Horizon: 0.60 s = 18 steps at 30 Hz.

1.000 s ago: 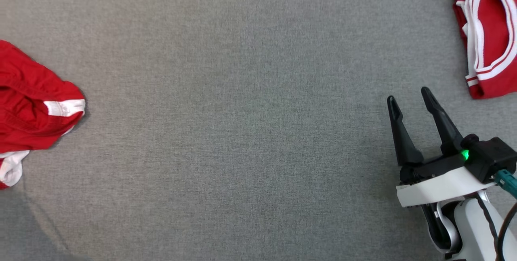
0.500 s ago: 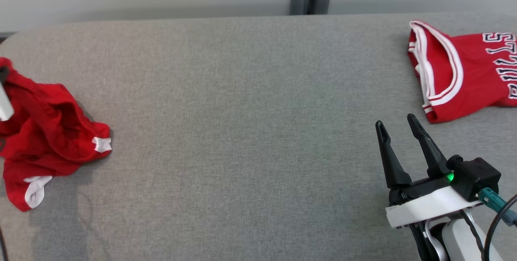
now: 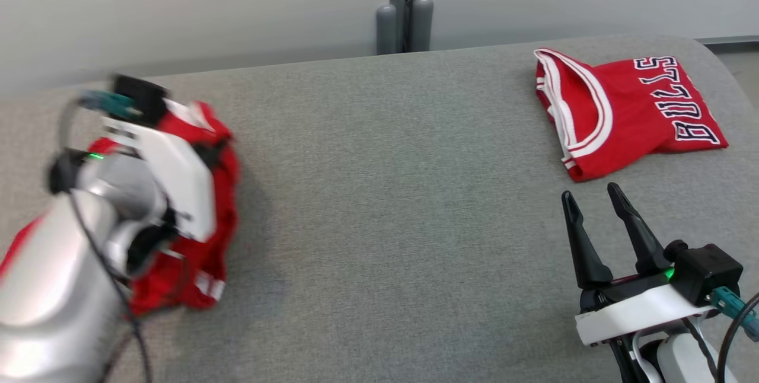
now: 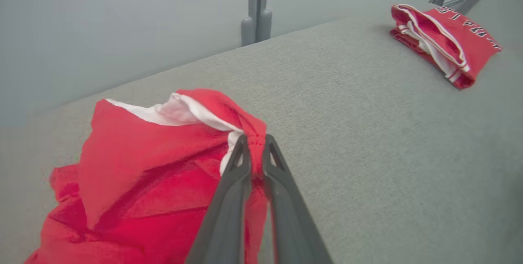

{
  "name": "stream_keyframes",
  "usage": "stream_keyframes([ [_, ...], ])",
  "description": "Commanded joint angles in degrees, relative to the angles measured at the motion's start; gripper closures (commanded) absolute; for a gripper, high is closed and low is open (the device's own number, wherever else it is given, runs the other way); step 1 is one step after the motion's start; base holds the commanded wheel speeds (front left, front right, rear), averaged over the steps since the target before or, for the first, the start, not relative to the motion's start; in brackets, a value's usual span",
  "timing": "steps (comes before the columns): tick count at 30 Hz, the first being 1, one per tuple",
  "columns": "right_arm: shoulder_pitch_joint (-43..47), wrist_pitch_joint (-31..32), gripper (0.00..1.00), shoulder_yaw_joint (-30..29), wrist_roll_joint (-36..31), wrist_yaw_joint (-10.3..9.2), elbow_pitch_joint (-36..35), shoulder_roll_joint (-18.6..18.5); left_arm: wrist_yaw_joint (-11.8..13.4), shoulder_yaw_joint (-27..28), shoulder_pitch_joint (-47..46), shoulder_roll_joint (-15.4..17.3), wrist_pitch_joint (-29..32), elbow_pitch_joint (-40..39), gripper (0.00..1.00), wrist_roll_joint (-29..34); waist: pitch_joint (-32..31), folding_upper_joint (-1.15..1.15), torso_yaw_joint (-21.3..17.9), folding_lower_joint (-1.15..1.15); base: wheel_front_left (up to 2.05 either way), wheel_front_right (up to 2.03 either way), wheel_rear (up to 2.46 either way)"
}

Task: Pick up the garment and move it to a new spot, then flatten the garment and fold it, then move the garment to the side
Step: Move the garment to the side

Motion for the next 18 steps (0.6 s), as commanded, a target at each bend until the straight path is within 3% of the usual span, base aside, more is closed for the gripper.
stream_keyframes([
  [1, 0.11, -0.19, 0.0, -0.5, 0.04, 0.03, -0.18, -0.59, 0.87, -1.16, 2.24, -1.46, 0.41, -2.96, 1.0, -0.09, 0.06, 0.0, -0.89, 0.0, 0.0, 0.0, 0.0],
  [4, 0.29, -0.2, 0.0, -0.97, 0.14, 0.03, -0.24, -0.77, 2.35, -3.72, 4.7, -4.64, 0.84, -7.92, 1.0, 0.5, 0.33, 0.0, -1.78, 0.0, 0.0, 0.0, 0.0],
  [7, 0.17, -0.2, 0.0, -1.31, 0.35, 0.03, -0.22, -0.9, 3.54, -7.85, 6.55, -9.79, 0.85, -11.51, 1.0, 1.35, 0.82, 0.0, -2.92, 0.0, 0.0, 0.0, 0.0],
  [18, -2.71, -0.2, 0.0, 0.31, 0.49, 0.03, -0.16, -0.25, 2.8, -12.34, -0.7, -19.36, -1.55, -3.64, 1.0, 3.02, 5.16, 0.0, -6.88, 0.0, 0.0, 0.0, 0.0],
])
